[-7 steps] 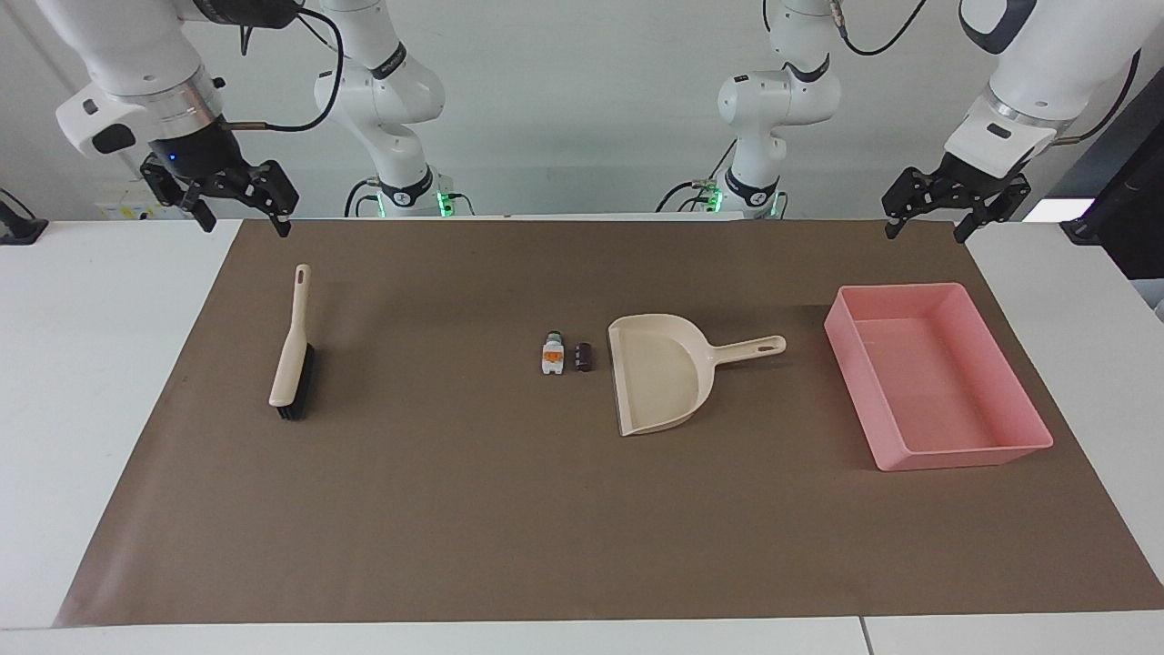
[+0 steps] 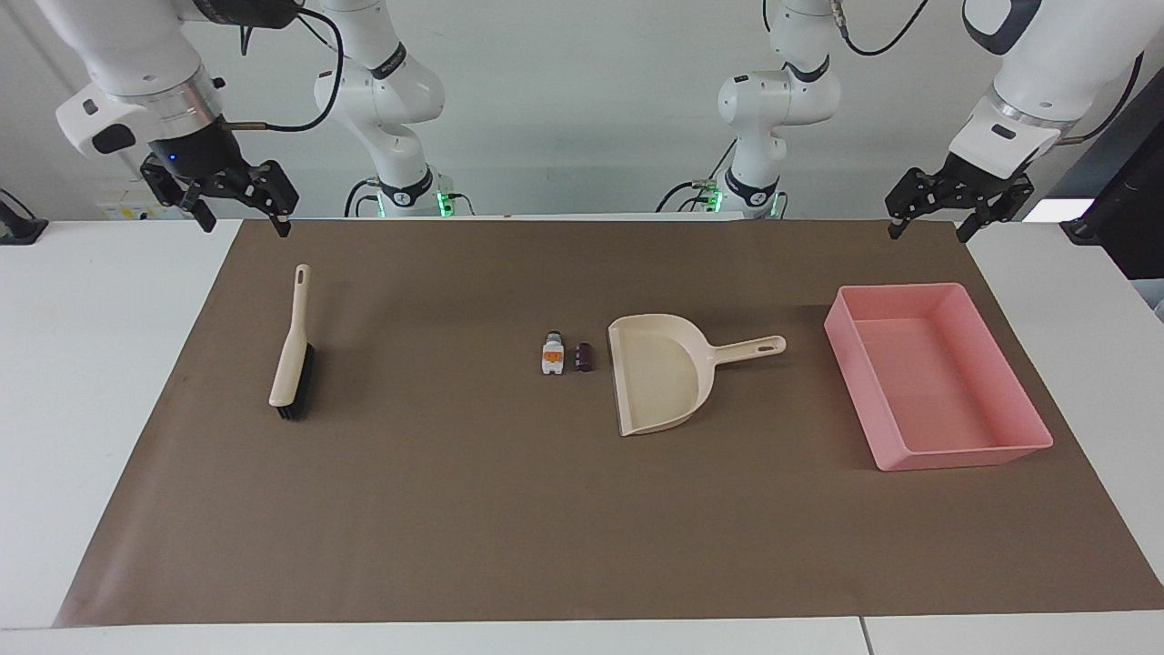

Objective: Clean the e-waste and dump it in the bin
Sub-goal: 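Reach the left gripper toward the dustpan while the right gripper reaches the brush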

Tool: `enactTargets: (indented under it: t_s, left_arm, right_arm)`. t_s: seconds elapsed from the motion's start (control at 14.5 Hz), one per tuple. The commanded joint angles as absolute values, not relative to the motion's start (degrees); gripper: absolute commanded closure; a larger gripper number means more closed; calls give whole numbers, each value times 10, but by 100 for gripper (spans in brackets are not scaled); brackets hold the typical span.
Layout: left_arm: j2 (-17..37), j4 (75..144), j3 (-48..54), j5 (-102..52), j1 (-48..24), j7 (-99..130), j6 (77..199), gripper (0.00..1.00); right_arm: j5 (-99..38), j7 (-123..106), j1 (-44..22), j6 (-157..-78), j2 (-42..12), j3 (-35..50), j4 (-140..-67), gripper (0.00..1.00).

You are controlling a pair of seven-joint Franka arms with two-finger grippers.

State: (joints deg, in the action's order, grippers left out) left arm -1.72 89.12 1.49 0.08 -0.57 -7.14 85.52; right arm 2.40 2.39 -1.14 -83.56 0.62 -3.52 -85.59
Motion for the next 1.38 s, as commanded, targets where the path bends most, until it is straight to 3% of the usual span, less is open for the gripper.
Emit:
enactTargets:
  t_s: [0.0,0.34,0.55,0.76,1.03,1.31]
  left_arm:
    - [-32,908,15,11,-4,-74,859,1]
    - [-32,908,15,11,-4,-74,860,1]
    - [-32,908,15,11,-5,-74,860,1]
    - [-32,908,15,11,-5,-74,860,1]
    - [-31,907,15,11,-5,-72,860,1]
    - [-32,907,23,10,-19,-74,848,1]
  right_arm:
    - [26,9,-10,-834,14,-33,-873,0]
    - [25,5,13,-943,65,-37,-1009,1]
    - [25,-6,45,-1075,105,-38,-1168,1]
    - [25,-27,59,-1170,73,-39,-1247,2]
    - [25,-67,95,-1272,71,-38,-1358,2]
    - [25,-90,119,-1288,77,-38,-1394,2]
